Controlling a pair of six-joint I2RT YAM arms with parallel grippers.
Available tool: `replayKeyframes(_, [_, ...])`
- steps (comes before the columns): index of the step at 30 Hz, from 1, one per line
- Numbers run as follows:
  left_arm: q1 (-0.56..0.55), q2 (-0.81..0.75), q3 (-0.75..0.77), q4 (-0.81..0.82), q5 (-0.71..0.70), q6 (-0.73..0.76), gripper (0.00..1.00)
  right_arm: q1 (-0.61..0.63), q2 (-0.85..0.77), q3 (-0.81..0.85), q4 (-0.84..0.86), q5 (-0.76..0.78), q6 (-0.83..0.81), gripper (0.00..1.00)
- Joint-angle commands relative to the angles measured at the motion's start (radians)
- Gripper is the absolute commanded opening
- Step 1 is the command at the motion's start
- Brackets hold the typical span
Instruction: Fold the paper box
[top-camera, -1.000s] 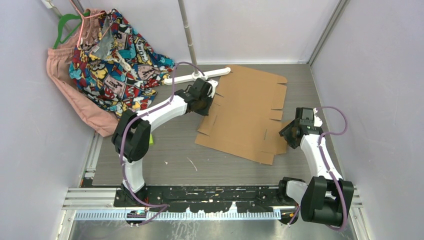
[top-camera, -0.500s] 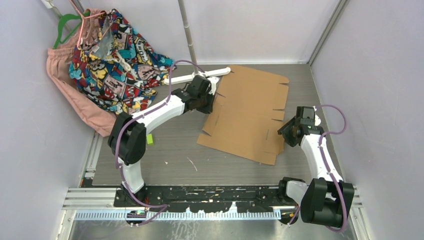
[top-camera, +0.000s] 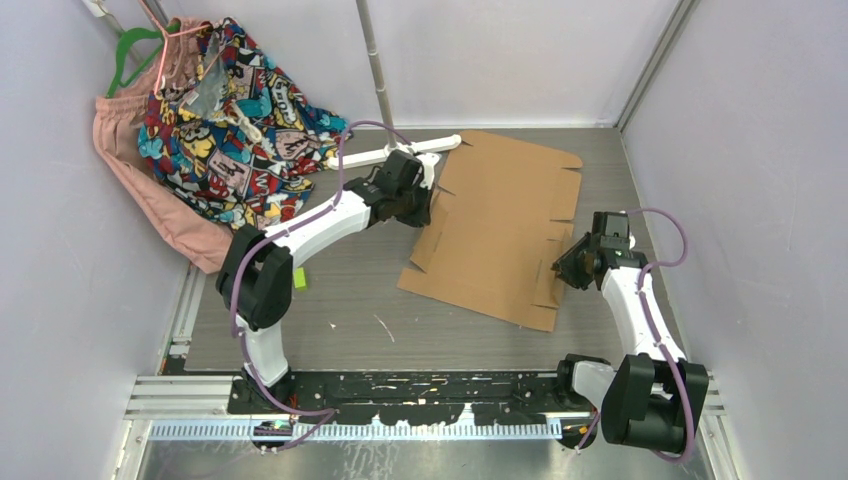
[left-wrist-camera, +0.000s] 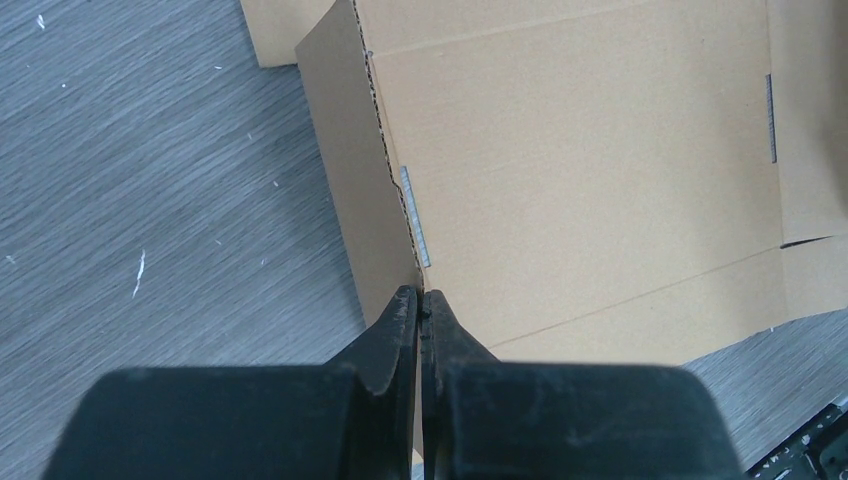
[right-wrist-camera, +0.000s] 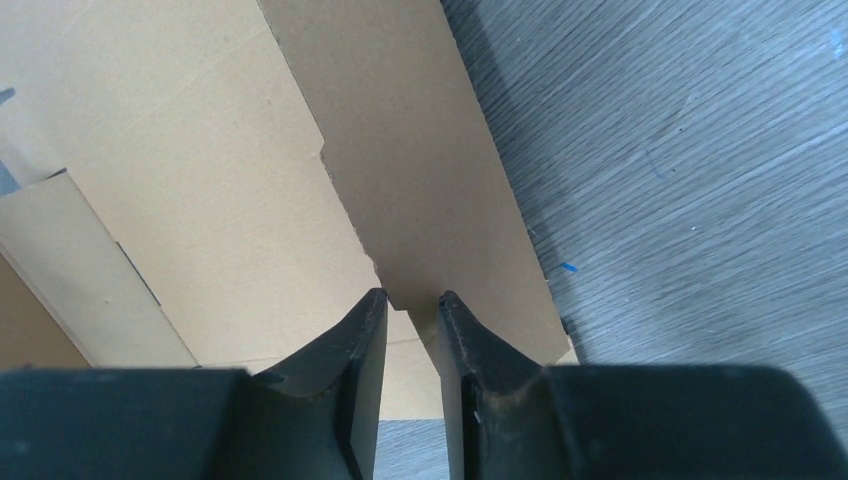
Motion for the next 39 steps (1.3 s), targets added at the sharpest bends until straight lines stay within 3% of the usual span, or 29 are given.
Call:
replayKeyframes(1, [-0.013,-0.020,0.019,0.018,0.002,0.002,0.01,0.005,0.013,0.053,0.027,-0.037,-0.014,0.24])
replayKeyframes(6, [-0.013,-0.018,0.012,0.016,-0.011,0.011,0.01,0.004,0.018,0.070,-0.005,-0.015,-0.033,0.12])
replayKeyframes(9, [-0.014,-0.017,0.013,0.017,-0.013,0.013,0.01,0.004,0.008,0.073,-0.009,-0.018,-0.027,0.11])
replayKeyframes(12, [-0.013,-0.015,0.014,0.019,-0.015,0.015,0.01,0.004,0.009,0.084,-0.014,-0.026,-0.027,0.01])
replayKeyframes(39, [-0.031,0.003,0.045,0.063,0.074,-0.060,0.01,0.045,0.038,0.162,0.031,-0.147,0.036,0.01])
